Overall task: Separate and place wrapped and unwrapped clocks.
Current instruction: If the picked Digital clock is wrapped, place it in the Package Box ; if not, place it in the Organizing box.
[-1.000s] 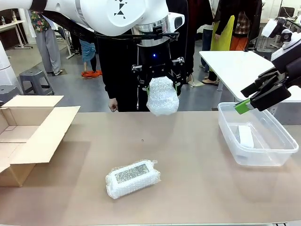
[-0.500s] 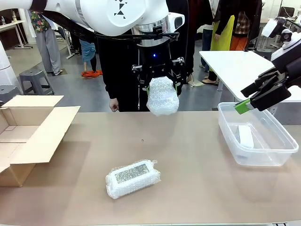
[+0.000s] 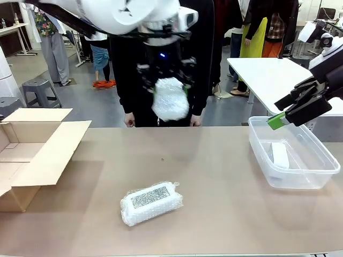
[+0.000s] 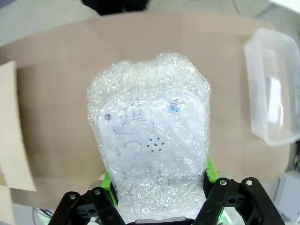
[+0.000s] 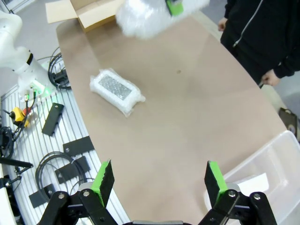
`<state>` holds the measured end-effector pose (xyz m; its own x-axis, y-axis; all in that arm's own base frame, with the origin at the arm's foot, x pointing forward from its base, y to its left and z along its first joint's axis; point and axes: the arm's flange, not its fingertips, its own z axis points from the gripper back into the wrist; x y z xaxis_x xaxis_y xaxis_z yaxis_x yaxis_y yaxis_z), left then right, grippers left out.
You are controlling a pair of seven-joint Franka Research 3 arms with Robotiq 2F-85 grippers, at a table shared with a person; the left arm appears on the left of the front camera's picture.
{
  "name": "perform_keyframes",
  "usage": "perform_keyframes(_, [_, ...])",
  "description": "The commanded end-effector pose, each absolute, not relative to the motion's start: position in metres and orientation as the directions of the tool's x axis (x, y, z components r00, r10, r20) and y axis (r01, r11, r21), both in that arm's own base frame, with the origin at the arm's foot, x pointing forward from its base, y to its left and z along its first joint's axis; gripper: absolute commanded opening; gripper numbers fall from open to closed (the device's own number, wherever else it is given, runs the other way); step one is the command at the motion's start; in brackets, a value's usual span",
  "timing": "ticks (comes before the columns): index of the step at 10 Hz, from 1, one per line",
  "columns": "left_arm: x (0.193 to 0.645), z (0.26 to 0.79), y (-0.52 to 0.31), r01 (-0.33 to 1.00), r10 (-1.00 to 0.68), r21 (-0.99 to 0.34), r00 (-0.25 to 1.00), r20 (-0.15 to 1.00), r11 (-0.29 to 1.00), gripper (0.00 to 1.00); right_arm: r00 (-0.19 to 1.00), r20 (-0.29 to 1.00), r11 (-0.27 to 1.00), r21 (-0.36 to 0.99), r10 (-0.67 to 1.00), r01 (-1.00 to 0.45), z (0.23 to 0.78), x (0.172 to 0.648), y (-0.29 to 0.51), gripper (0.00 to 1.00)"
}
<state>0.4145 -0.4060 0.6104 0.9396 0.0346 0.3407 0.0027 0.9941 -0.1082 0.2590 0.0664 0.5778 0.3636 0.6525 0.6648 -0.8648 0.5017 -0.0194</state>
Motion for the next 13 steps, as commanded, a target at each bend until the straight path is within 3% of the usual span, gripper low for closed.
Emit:
perform_keyframes(1, [0.45,0.629,-0.32,-0.094,0.098,-0.031,0.928,0.359,0.995,0.8,0.37,0.674,0.492,0.01,0.639,-0.87,0.577,0.26,0.068,1.0])
perform_keyframes(2, [0.468,0.622,-0.272,-0.11,0.122,-0.052,0.927,0.355,0.993,0.8,0.37,0.674,0.492,0.01,0.639,-0.87,0.577,0.26,0.068,1.0])
perform_keyframes(4, [0.481,0.595,-0.177,-0.215,0.18,0.071,0.925,0.334,0.974,0.8,0.37,0.674,0.492,0.01,0.639,-0.87,0.577,0.26,0.068,1.0])
perform_keyframes(5, [0.481,0.586,-0.125,-0.207,0.185,0.061,0.949,0.254,0.976,0.8,0.37,0.674,0.492,0.01,0.639,-0.87,0.577,0.26,0.068,1.0])
perform_keyframes(7, [0.469,0.576,-0.057,-0.189,0.166,0.092,0.963,0.214,0.978,0.8,0.37,0.674,0.492,0.01,0.639,-0.87,0.577,0.26,0.068,1.0])
perform_keyframes(10, [0.475,0.524,-0.007,-0.094,0.083,0.118,0.992,0.093,0.989,0.8,0.37,0.674,0.492,0.01,0.639,-0.87,0.577,0.26,0.068,1.0])
perform_keyframes(11, [0.489,0.514,-0.013,-0.099,0.096,0.033,0.992,0.085,0.994,0.8,0.37,0.674,0.492,0.01,0.639,-0.87,0.577,0.26,0.068,1.0])
perform_keyframes(12, [0.469,0.537,-0.007,-0.147,0.129,0.13,0.982,0.135,0.981,0.8,0.37,0.674,0.492,0.01,0.639,-0.87,0.577,0.26,0.068,1.0])
perform_keyframes(13, [0.469,0.537,-0.007,-0.147,0.129,0.13,0.982,0.135,0.981,0.8,0.37,0.674,0.492,0.01,0.639,-0.87,0.577,0.26,0.068,1.0])
